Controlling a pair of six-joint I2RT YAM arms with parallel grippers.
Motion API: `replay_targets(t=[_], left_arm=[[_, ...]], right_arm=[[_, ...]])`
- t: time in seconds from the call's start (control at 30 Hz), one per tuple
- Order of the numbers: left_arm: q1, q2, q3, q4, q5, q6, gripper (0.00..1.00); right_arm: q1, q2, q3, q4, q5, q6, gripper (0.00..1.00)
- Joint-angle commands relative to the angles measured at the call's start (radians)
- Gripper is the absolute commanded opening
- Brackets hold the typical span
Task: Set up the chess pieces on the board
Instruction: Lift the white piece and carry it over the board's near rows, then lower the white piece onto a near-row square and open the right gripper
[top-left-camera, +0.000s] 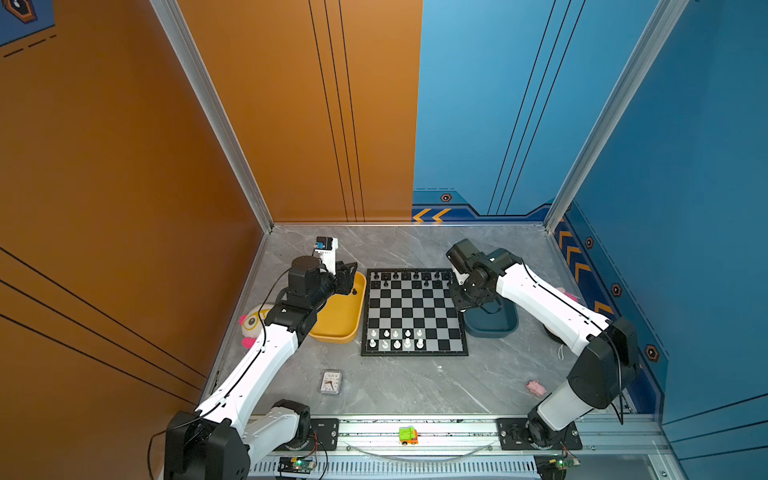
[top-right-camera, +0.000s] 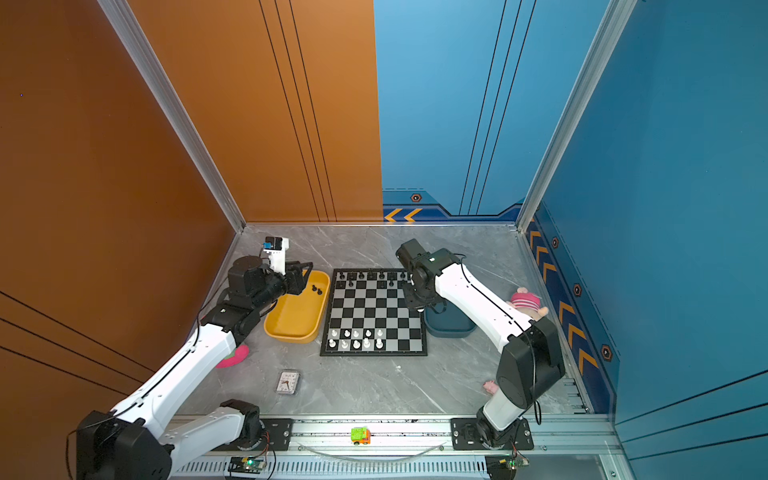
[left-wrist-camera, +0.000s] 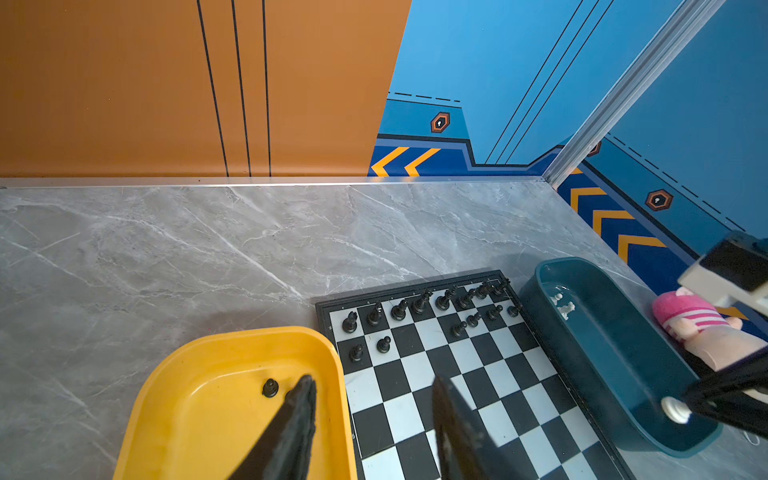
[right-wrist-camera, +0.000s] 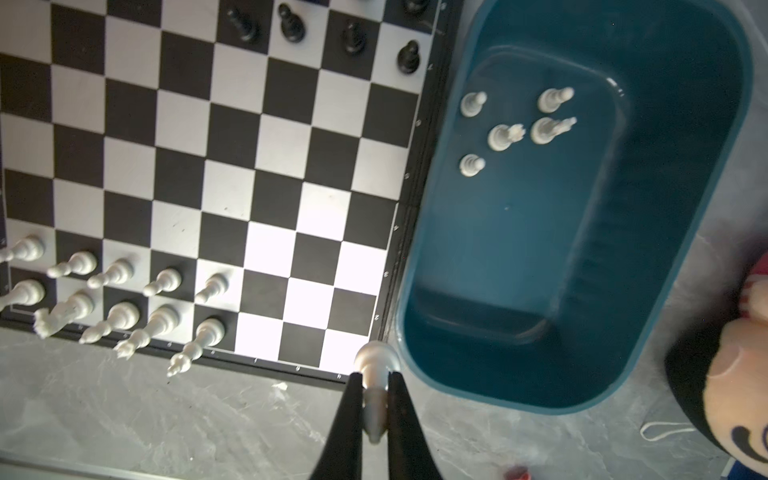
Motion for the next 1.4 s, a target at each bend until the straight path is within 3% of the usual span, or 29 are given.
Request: replay_targets(t=[0.0, 0.2, 0.47, 1.37], left_arm=[[0.006, -0.028, -0.021, 0.028, 0.027, -0.013, 0.47], [-0.002, -0.053, -0.036, 0.024, 0.029, -0.015, 0.47], [-0.021, -0.077, -0.045, 0.016, 0.015, -0.007, 0.47], [-0.038, -0.08, -0.046, 0.001, -0.009, 0.008, 0.47]], right_arm=[[0.07, -0.014, -0.019, -0.04, 0.029, 0.068, 0.03], [0.199, 0.032, -0.046, 0.013, 0.035, 0.119, 0.03], [0.254, 0.085, -0.114, 0.104, 0.01, 0.156, 0.02], [0.262, 0.204, -0.17, 0.21, -0.024, 0.167, 0.02]])
